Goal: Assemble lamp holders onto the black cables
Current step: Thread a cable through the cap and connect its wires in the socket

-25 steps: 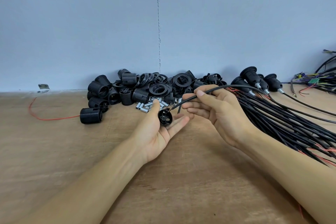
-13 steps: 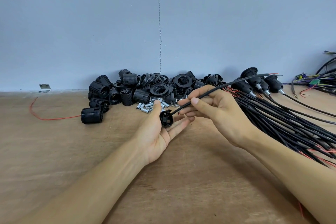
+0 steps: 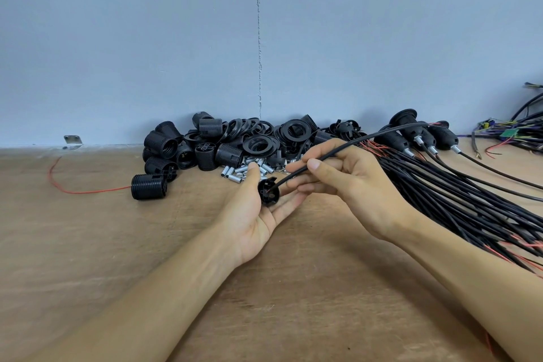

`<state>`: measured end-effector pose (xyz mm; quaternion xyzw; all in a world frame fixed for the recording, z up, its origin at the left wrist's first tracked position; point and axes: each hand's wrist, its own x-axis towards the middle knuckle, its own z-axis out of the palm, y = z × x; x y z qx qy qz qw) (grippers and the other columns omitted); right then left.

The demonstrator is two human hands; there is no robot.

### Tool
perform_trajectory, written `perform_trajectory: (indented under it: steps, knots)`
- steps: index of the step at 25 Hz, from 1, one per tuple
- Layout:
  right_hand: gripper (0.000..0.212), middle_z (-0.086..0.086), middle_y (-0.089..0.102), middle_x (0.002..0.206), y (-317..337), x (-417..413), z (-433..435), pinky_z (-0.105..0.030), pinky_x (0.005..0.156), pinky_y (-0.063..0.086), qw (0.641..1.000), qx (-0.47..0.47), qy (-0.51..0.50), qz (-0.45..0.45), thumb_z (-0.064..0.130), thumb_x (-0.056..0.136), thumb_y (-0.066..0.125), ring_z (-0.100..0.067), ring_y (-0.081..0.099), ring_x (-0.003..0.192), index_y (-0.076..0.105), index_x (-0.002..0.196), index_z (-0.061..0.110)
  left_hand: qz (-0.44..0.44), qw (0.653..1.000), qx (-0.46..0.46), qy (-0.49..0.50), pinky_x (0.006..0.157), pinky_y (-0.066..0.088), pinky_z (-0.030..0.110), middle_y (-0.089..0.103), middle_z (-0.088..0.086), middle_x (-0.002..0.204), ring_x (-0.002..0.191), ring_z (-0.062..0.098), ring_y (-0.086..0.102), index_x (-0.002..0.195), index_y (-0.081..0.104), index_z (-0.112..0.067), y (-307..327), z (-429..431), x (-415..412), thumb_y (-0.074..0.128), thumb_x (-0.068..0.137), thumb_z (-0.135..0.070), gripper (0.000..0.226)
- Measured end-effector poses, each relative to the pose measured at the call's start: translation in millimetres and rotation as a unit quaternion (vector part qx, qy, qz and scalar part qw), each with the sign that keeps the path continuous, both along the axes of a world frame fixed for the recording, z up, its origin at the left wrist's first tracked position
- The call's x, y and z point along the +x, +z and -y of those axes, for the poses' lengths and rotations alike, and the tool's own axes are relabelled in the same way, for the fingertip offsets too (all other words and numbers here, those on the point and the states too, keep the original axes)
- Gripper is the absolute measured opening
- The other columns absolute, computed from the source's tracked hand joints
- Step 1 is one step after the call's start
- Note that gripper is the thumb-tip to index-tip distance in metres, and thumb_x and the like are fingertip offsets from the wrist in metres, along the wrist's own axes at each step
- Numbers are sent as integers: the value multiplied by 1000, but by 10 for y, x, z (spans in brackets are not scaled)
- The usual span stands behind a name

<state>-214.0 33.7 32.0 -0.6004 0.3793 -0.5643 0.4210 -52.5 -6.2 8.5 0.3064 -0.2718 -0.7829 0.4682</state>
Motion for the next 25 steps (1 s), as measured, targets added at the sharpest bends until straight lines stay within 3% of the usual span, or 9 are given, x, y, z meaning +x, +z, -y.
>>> perform_trajectory:
  steps: [10, 13, 17, 22, 25]
  knots:
    - [6, -19, 75, 102, -35, 20, 10, -36, 84, 61, 999, -12, -30, -17, 2, 101, 53, -35, 75, 90, 55, 104, -2, -1, 1000, -5, 6, 67, 63, 33, 75, 26, 102, 92, 31, 77, 109, 68, 5, 10, -15, -6, 38, 107, -47, 60]
    - [6, -17, 76, 98, -62, 23, 16, -31, 77, 61, 999, -29, -28, -36, 2, 101, 53, -32, 76, 88, 55, 104, -2, -4, 1000, -8, 2, 78, 64, 36, 75, 25, 103, 95, 30, 77, 102, 74, 6, 17, -19, -11, 35, 108, -47, 67]
    - [8, -8, 78, 90, -104, 11, 27, -28, 76, 60, 993, -58, -67, -73, 9, 102, 56, -23, 77, 87, 60, 101, 2, -18, 1000, -5, -4, 96, 57, 39, 70, 27, 121, 111, 33, 71, 124, 63, 4, 41, -32, -9, 38, 110, -40, 52]
    - [14, -7, 78, 84, -118, -34, 82, -27, 66, 60, 990, -37, -122, -55, 20, 100, 61, -22, 76, 76, 62, 100, 7, 3, 999, -30, -30, 91, 58, 40, 65, 24, 131, 111, 30, 72, 131, 58, 5, 35, -47, -3, 42, 108, -18, 36]
    - [20, -9, 77, 85, -95, -81, 125, -26, 58, 57, 990, 5, -141, -19, 24, 99, 62, -20, 72, 64, 62, 100, 4, 73, 993, -86, -33, 72, 60, 32, 73, 13, 120, 101, 21, 74, 123, 62, -5, 21, -28, 1, 56, 101, -23, 29]
